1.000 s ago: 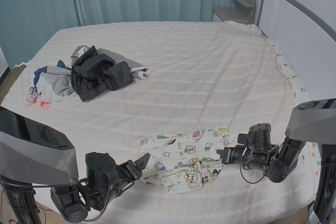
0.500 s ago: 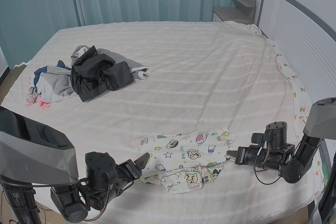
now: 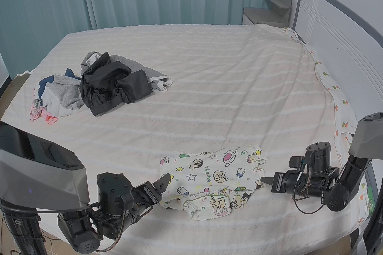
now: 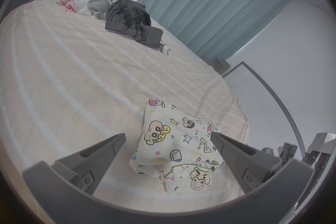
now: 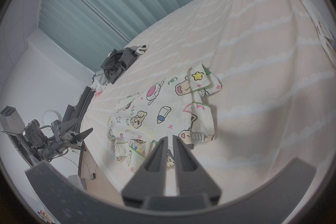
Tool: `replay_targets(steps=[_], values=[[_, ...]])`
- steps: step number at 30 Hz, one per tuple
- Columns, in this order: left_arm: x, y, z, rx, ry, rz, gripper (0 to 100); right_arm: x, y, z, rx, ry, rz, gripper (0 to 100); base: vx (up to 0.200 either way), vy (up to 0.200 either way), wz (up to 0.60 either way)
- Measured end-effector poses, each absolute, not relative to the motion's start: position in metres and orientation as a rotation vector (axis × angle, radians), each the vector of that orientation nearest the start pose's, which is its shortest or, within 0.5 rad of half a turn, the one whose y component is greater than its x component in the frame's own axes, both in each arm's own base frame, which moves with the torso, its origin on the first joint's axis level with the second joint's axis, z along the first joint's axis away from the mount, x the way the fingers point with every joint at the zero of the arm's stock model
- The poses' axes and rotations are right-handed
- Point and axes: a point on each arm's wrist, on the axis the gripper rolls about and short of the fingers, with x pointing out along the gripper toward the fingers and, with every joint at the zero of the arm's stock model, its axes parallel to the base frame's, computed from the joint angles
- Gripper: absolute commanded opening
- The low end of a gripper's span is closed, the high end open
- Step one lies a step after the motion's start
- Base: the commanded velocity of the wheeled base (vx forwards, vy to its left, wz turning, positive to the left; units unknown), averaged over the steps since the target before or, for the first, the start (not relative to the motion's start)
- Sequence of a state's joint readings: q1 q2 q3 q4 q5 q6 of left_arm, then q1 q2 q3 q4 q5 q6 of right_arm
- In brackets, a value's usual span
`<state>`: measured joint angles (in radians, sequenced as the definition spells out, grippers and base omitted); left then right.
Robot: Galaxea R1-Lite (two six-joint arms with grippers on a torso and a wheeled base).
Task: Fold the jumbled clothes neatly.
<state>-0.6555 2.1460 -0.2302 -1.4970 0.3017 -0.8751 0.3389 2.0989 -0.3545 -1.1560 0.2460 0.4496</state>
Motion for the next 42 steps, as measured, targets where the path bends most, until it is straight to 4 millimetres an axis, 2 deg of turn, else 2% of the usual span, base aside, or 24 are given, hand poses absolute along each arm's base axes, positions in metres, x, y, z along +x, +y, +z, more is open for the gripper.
replay_targets(steps=[12, 24, 25, 32, 42], values=[[0.216, -0.158, 0.020, -0.662, 0.496, -0.159, 100, 0.287, 0.108, 0.000, 0.396, 0.712, 0.425, 100, 0.000, 0.000, 0.00], [0.217, -0.157, 0.020, -0.664, 0.496, -0.158, 100, 0.298, 0.125, -0.012, 0.388, 0.722, 0.462, 100, 0.000, 0.000, 0.00], [0.217, -0.157, 0.020, -0.664, 0.496, -0.158, 100, 0.299, 0.127, -0.013, 0.387, 0.723, 0.464, 0, 0.000, 0.000, 0.00], [0.217, -0.157, 0.020, -0.664, 0.495, -0.155, 100, 0.301, 0.135, -0.018, 0.383, 0.730, 0.501, 0, 0.000, 0.000, 0.00], [0.218, -0.156, 0.020, -0.665, 0.494, -0.152, 100, 0.295, 0.128, -0.015, 0.389, 0.716, 0.498, 0, 0.000, 0.000, 0.00]])
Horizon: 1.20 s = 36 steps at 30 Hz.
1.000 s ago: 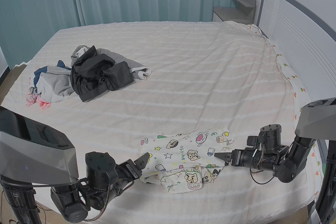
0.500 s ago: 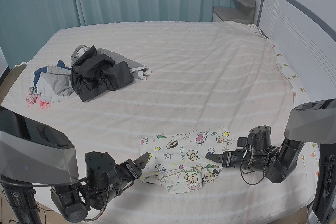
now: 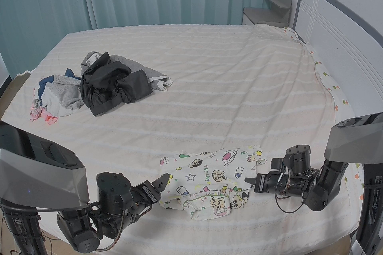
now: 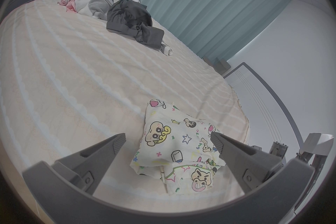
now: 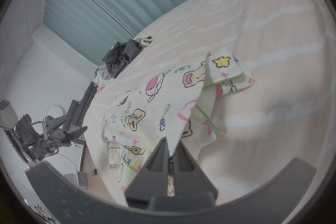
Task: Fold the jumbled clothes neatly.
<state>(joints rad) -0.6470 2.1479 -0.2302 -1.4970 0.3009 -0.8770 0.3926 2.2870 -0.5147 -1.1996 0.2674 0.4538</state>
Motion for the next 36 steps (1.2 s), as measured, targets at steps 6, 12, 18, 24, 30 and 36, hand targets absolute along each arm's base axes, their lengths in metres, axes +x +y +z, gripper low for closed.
replay_targets(steps=[6, 12, 18, 24, 30, 36], values=[[0.218, -0.156, 0.020, -0.665, 0.494, -0.152, 100, 0.281, 0.116, -0.003, 0.407, 0.711, 0.502, 0, 0.000, 0.000, 0.00], [0.218, -0.156, 0.020, -0.665, 0.494, -0.152, 100, 0.264, 0.104, 0.008, 0.431, 0.732, 0.533, 0, 0.000, 0.000, 0.00], [0.218, -0.156, 0.020, -0.664, 0.494, -0.152, 100, 0.259, 0.090, 0.012, 0.446, 0.732, 0.498, 0, 0.000, 0.000, 0.00], [0.218, -0.156, 0.020, -0.664, 0.493, -0.152, 100, 0.252, 0.084, 0.007, 0.450, 0.770, 0.494, 0, 0.000, 0.000, 0.00], [0.218, -0.156, 0.020, -0.664, 0.493, -0.152, 100, 0.244, 0.082, -0.006, 0.413, 0.830, 0.490, 0, 0.000, 0.000, 0.00], [0.218, -0.156, 0.020, -0.664, 0.493, -0.153, 100, 0.239, 0.075, -0.020, 0.363, 0.870, 0.476, 0, 0.000, 0.000, 0.00]])
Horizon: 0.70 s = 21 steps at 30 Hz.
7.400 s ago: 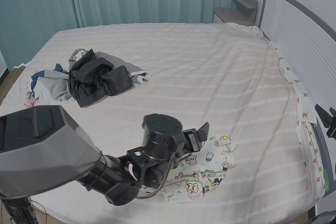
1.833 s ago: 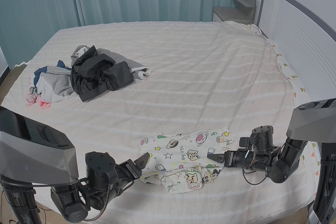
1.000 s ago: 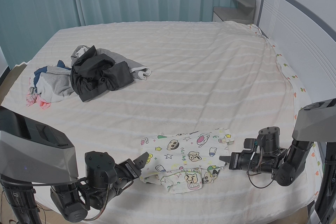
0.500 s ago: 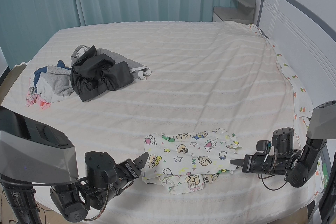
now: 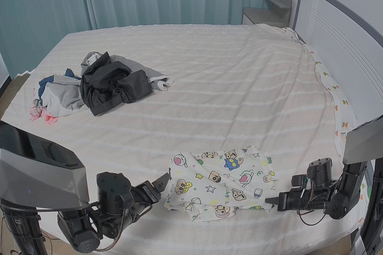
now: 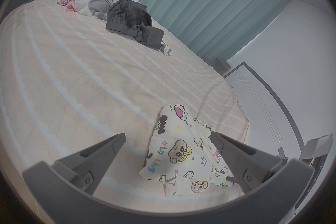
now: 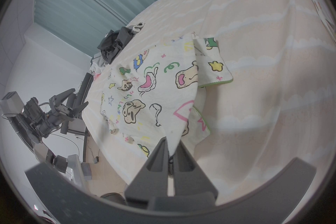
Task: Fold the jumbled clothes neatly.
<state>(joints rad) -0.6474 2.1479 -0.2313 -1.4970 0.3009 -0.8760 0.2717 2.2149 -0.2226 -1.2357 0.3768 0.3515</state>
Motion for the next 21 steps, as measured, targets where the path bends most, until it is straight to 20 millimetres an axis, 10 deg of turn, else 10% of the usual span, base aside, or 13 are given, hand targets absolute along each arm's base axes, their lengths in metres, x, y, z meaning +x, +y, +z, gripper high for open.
replay_targets(steps=[4, 5, 21], values=[[0.218, -0.156, 0.020, -0.665, 0.493, -0.153, 100, 0.242, 0.072, -0.023, 0.355, 0.849, 0.469, 0, 0.000, 0.000, 0.00], [0.218, -0.156, 0.020, -0.665, 0.493, -0.153, 100, 0.241, 0.071, -0.023, 0.354, 0.845, 0.467, 100, 0.000, 0.000, 0.00], [0.218, -0.158, 0.015, -0.688, 0.531, -0.170, 100, 0.272, 0.065, -0.005, 0.359, 0.630, 0.449, 100, 0.000, 0.000, 0.00]])
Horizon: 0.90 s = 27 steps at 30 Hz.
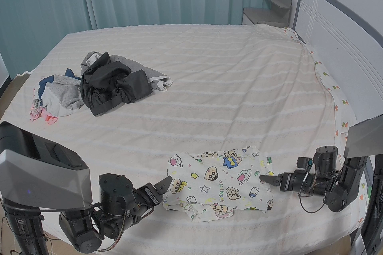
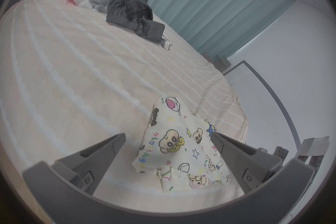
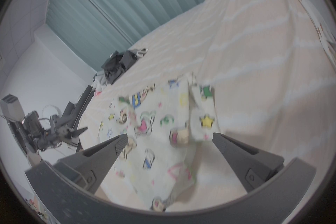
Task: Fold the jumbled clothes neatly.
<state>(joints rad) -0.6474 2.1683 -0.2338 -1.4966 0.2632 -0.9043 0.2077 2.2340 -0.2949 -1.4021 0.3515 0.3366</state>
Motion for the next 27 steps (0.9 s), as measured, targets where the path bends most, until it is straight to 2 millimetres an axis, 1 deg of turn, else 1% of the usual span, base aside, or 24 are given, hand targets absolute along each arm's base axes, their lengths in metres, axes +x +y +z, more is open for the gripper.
replay_targets(steps=[4, 10, 12, 14, 18, 22, 23, 27], values=[[0.218, -0.159, 0.013, -0.732, 0.568, -0.199, 100, 0.294, 0.070, 0.003, 0.355, 0.567, 0.434, 100, 0.000, 0.000, 0.00], [0.220, -0.158, 0.011, -0.763, 0.592, -0.212, 100, 0.328, 0.086, 0.008, 0.340, 0.574, 0.412, 100, 0.000, 0.000, 0.00], [0.220, -0.158, 0.011, -0.768, 0.595, -0.212, 100, 0.338, 0.091, 0.008, 0.334, 0.573, 0.402, 100, 0.000, 0.000, 0.00], [0.220, -0.158, 0.011, -0.773, 0.599, -0.213, 100, 0.347, 0.097, 0.004, 0.325, 0.581, 0.394, 100, 0.000, 0.000, 0.00], [0.221, -0.157, 0.010, -0.775, 0.600, -0.210, 100, 0.355, 0.106, -0.005, 0.314, 0.611, 0.396, 100, 0.000, 0.000, 0.00], [0.221, -0.157, 0.010, -0.774, 0.600, -0.210, 100, 0.360, 0.109, -0.010, 0.310, 0.622, 0.397, 100, 0.000, 0.000, 0.00], [0.221, -0.157, 0.010, -0.774, 0.601, -0.210, 100, 0.361, 0.110, -0.011, 0.310, 0.621, 0.396, 0, 0.000, 0.000, 0.00], [0.221, -0.157, 0.010, -0.774, 0.601, -0.209, 100, 0.361, 0.110, -0.011, 0.310, 0.615, 0.389, 0, 0.000, 0.000, 0.00]])
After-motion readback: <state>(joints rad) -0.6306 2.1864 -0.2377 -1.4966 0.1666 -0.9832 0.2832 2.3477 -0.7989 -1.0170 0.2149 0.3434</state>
